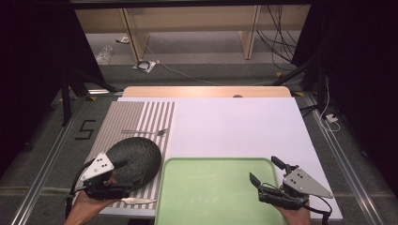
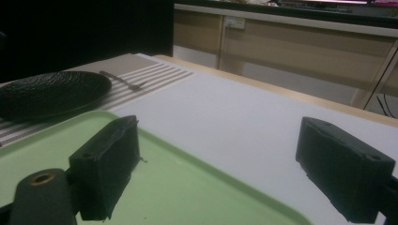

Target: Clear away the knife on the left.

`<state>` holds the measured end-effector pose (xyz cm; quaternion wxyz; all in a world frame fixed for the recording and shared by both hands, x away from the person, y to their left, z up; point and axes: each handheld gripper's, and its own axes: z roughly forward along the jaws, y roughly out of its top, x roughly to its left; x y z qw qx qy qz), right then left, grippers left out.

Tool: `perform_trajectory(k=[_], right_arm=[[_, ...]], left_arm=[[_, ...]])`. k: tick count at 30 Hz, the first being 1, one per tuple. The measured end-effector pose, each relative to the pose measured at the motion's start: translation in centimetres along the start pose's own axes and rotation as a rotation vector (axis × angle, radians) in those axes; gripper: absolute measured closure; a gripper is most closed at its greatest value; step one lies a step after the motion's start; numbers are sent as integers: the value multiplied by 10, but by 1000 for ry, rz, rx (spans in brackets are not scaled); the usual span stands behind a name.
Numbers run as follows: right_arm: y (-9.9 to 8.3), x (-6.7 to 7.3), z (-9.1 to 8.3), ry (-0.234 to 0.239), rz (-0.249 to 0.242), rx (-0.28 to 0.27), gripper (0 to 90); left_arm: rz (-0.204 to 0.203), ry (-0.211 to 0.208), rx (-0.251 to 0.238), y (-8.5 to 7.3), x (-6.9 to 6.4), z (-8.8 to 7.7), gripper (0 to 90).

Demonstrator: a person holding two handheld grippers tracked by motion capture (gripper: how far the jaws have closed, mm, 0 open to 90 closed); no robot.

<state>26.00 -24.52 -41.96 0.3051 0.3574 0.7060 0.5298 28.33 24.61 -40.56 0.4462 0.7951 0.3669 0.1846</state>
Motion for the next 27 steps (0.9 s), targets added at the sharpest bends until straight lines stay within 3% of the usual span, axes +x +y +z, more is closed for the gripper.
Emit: perform_trajectory(k=[7, 27], right_arm=[[0, -1, 1, -3, 2, 2, 146], [0, 0, 1, 1, 2, 9, 147]], left_arm=[[10, 11, 46, -6, 1, 0, 213], [9, 85, 255, -20, 21, -12, 212]])
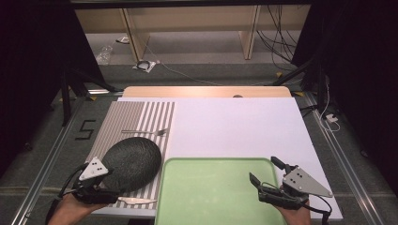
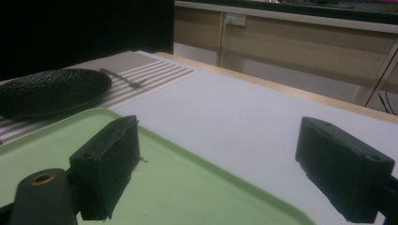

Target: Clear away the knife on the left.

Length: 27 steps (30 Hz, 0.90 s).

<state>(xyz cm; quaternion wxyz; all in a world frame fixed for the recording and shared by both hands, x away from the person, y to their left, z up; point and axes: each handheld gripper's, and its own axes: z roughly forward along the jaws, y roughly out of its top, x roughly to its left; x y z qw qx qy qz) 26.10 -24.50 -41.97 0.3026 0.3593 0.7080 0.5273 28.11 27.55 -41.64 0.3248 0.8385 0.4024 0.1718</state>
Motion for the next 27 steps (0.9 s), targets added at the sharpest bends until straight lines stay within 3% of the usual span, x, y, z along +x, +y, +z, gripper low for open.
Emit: perform_trajectory(k=[9, 15, 27], right_arm=[[0, 0, 1, 4, 0, 8, 147], [0, 0, 1, 7, -3, 16, 147], [-1, 1, 2, 5, -6, 15, 148]], left_arm=[[-18, 21, 110, -7, 9, -4, 216], [-8, 26, 173, -11, 12, -2, 215], [0, 22, 264, -19, 20, 4, 212]])
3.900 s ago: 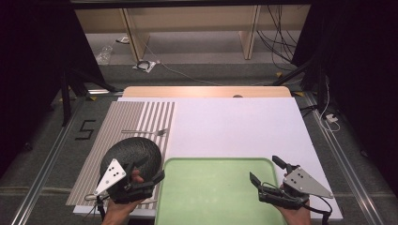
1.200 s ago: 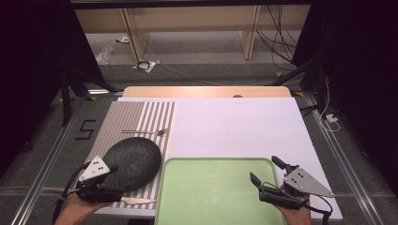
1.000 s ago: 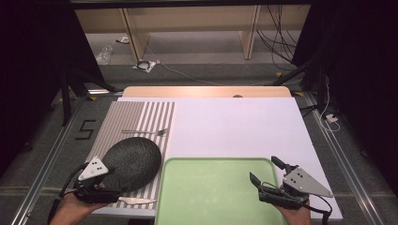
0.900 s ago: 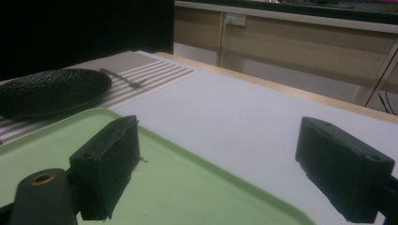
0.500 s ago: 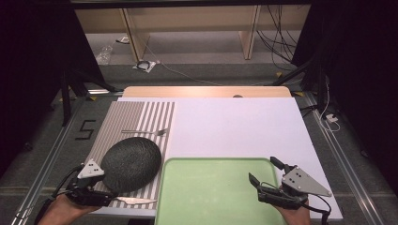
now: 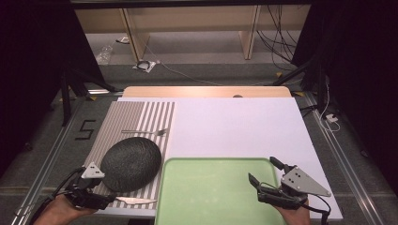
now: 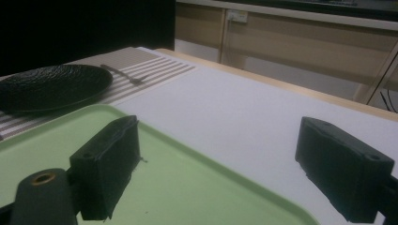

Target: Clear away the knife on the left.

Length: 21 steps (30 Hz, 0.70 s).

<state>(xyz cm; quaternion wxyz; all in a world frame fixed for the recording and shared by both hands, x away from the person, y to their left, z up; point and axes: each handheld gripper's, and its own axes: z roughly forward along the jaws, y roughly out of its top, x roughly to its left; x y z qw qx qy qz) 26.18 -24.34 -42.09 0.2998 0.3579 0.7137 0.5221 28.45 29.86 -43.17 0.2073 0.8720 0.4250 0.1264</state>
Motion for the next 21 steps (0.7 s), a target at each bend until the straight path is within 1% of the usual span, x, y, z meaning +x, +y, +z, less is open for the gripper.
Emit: perform_trajectory(k=[2, 3, 5, 6, 8, 11, 13, 21], right_arm=[[0, 0, 0, 1, -1, 2, 148], [0, 0, 0, 3, -2, 5, 148], [0, 0, 0, 2, -3, 6, 148], [0, 0, 0, 1, -4, 4, 148], [0, 0, 0, 2, -4, 5, 149], [0, 1, 0, 2, -3, 8, 149], [0, 1, 0, 5, -4, 14, 149], [0, 1, 1, 6, -5, 16, 149]], left_arm=[[-5, -1, 12, -1, 1, 2, 215], [-5, 4, 26, -2, 2, 3, 216], [2, 29, 65, -3, 2, 7, 220], [5, 32, 80, -4, 2, 9, 223], [6, 21, 93, -5, 3, 12, 234], [5, 20, 115, -6, 4, 16, 247], [4, 12, 119, -6, 5, 17, 261], [37, 12, 174, -3, 7, 23, 317]])
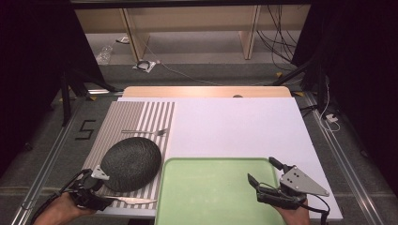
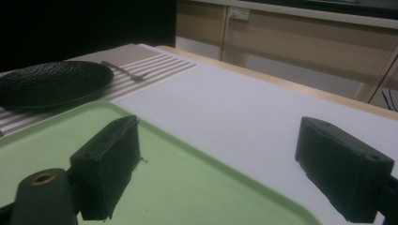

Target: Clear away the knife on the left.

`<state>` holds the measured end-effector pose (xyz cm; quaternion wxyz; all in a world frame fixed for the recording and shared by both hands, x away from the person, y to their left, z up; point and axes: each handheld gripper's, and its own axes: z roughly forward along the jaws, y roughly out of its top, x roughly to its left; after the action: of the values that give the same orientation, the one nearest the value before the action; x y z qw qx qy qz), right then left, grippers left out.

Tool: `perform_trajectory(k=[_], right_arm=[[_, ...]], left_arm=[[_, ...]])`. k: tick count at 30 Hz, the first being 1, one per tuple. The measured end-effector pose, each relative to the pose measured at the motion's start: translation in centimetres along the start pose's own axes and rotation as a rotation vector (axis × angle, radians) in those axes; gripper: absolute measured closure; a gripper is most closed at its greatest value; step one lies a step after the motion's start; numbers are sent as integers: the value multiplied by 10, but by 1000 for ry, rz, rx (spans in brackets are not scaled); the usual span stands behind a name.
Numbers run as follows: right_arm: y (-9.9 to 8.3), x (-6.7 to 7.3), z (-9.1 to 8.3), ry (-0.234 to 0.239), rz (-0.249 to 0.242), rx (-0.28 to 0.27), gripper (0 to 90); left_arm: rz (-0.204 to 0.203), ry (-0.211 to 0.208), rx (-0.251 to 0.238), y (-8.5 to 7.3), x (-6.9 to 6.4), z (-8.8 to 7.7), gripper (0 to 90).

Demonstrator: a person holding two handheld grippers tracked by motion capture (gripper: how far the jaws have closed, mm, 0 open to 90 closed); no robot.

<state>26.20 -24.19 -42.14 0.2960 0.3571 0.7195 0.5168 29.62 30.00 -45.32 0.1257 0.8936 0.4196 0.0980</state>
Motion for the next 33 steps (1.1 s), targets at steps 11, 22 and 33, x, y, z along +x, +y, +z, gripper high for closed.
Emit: perform_trajectory(k=[11, 22, 33], right_arm=[[0, 0, 1, -3, -7, -2, 150], [0, 1, 1, -1, -11, 8, 151], [0, 1, 2, 2, -11, 11, 152]], left_arm=[[60, -14, 56, 5, -2, 7, 381], [109, -23, 92, 8, -4, 11, 441], [110, -43, 114, 12, -2, 13, 465]])
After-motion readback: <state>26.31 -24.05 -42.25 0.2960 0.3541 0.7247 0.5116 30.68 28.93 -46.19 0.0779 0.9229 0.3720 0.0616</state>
